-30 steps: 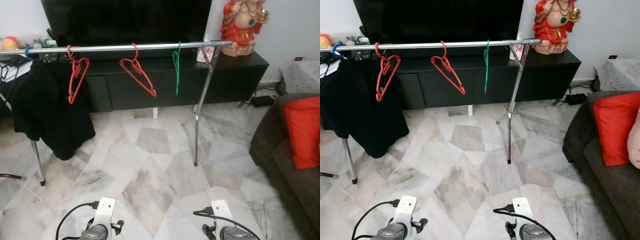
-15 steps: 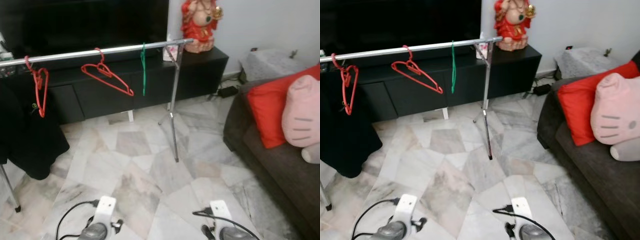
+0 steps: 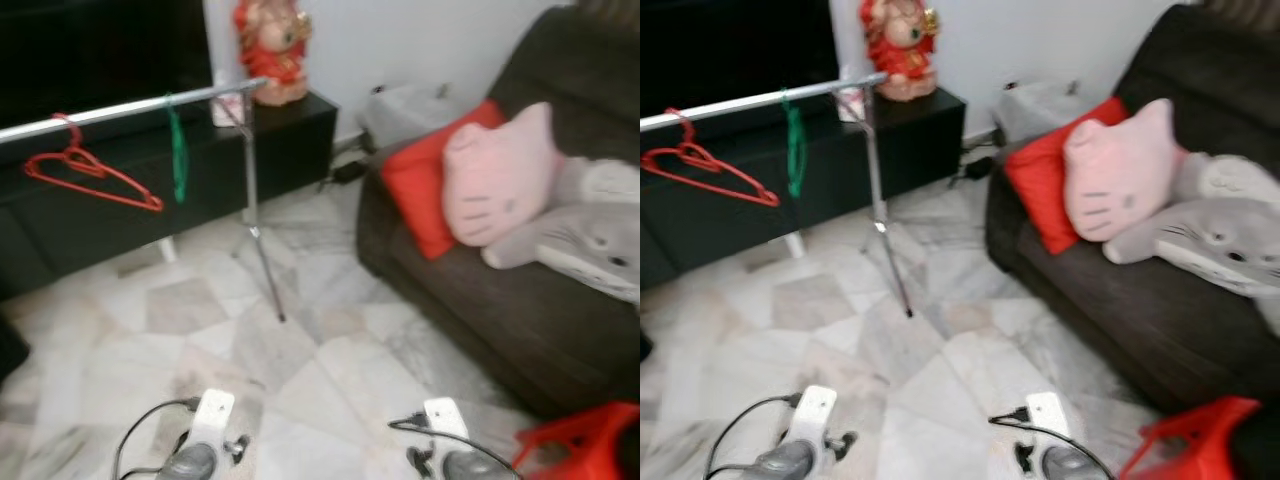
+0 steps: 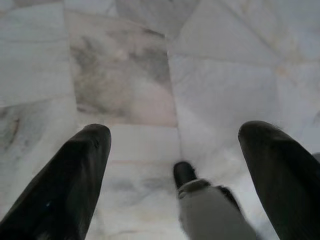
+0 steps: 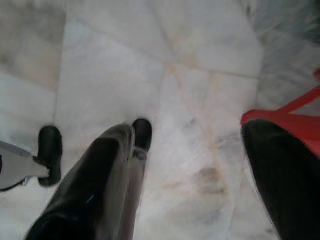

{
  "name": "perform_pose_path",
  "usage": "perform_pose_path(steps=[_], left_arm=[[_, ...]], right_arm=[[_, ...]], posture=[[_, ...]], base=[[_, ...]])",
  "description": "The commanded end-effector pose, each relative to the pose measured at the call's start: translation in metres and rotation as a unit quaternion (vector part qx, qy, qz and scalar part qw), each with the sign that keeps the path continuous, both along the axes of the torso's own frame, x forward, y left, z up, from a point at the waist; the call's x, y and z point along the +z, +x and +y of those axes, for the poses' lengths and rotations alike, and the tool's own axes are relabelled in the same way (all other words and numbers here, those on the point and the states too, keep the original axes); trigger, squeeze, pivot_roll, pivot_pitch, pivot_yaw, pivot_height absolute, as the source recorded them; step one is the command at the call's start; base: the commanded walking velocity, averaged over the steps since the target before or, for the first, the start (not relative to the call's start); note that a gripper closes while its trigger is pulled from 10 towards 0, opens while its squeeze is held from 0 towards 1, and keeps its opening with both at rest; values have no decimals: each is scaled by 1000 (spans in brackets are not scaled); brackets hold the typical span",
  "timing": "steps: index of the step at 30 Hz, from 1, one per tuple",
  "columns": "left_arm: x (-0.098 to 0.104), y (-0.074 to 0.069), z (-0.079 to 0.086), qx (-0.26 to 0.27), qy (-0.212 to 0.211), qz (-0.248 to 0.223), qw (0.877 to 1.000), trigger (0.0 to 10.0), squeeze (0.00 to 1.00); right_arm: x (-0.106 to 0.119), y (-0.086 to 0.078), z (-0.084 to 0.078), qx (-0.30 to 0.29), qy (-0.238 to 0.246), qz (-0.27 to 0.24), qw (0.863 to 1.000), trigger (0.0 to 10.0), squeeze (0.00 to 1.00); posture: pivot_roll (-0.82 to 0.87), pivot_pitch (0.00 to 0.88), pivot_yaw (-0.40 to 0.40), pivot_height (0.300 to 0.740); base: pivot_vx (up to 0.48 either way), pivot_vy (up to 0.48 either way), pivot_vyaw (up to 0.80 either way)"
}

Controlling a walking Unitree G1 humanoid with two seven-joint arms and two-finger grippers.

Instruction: Hang hanger

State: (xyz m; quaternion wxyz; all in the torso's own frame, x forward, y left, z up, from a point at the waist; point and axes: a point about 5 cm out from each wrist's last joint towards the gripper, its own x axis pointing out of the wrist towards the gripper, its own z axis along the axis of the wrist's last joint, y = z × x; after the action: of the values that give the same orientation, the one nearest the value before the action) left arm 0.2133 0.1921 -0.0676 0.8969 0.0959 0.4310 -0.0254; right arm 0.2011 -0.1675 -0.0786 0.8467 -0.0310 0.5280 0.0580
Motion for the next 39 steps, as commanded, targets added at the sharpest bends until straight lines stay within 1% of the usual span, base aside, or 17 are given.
perform_pose_path(steps=[1,3,4,6,9,14,19,24,27,28,29,30,31,32,36,39], left_arm=[[0,0,3,3,-4,3,1000,10000,0],[0,0,4,3,-4,4,1000,10000,0],[0,-2,8,5,-3,6,1000,10000,0],[0,-3,11,9,-3,7,1000,10000,0],[0,-5,19,26,-6,4,1000,10000,0],[1,-7,26,33,-11,1,999,10000,0],[4,-5,30,25,-7,-5,1000,10000,0],[8,0,36,37,-12,-16,999,10000,0],[10,5,34,34,-10,-22,999,10000,0],[10,6,32,28,-6,-20,999,10000,0],[10,7,30,23,-4,-19,1000,10000,0],[9,7,25,10,3,-13,1000,10000,0],[8,6,24,6,5,-11,1000,10000,0],[8,6,22,5,5,-10,1000,10000,0],[6,7,13,28,-8,-12,1000,10000,0],[7,10,8,29,-12,-13,999,10000,0]], right_arm=[[0,0,2,4,-3,3,1000,10000,0],[0,0,3,10,-4,2,1000,10000,0],[0,0,7,20,-6,2,1000,10000,0],[-1,0,10,21,-5,2,1000,10000,0],[-2,-2,17,14,3,1,1000,10000,0],[-2,-3,24,20,9,4,1000,10000,0],[-2,-2,28,7,13,1,1000,10000,0],[0,3,28,12,10,-3,1000,10000,0],[2,7,25,16,8,-6,1000,10000,0],[3,7,24,17,7,-5,1000,10000,0],[3,8,23,18,6,-4,1000,10000,0],[3,8,20,19,3,-4,1000,10000,0],[3,8,19,19,2,-4,1000,10000,0],[3,8,18,20,1,-5,1000,10000,0],[5,10,7,10,-8,-9,1000,10000,0],[7,14,3,14,-14,-12,1000,10000,0]], posture=[[0,0,-29,740],[-4,0,-27,740],[-19,0,-25,740],[-21,0,-26,740],[-24,0,-42,740],[-1,0,-72,740],[2,10,-78,740],[16,11,-89,740],[24,18,-87,740],[10,17,-70,740],[10,17,-70,740],[-2,11,-54,740],[-2,11,-54,740],[-16,2,-38,740],[-35,0,-12,740],[-40,0,-8,740]], base=[[0,0,-744],[0,0,-744],[0,0,-744],[0,0,-744],[0,0,-744],[0,0,-742],[0,0,-734],[0,0,-731],[0,0,-723],[0,0,-719],[0,0,-719],[0,0,-706],[0,0,-706],[0,0,-706],[0,0,-705],[0,0,-706]])
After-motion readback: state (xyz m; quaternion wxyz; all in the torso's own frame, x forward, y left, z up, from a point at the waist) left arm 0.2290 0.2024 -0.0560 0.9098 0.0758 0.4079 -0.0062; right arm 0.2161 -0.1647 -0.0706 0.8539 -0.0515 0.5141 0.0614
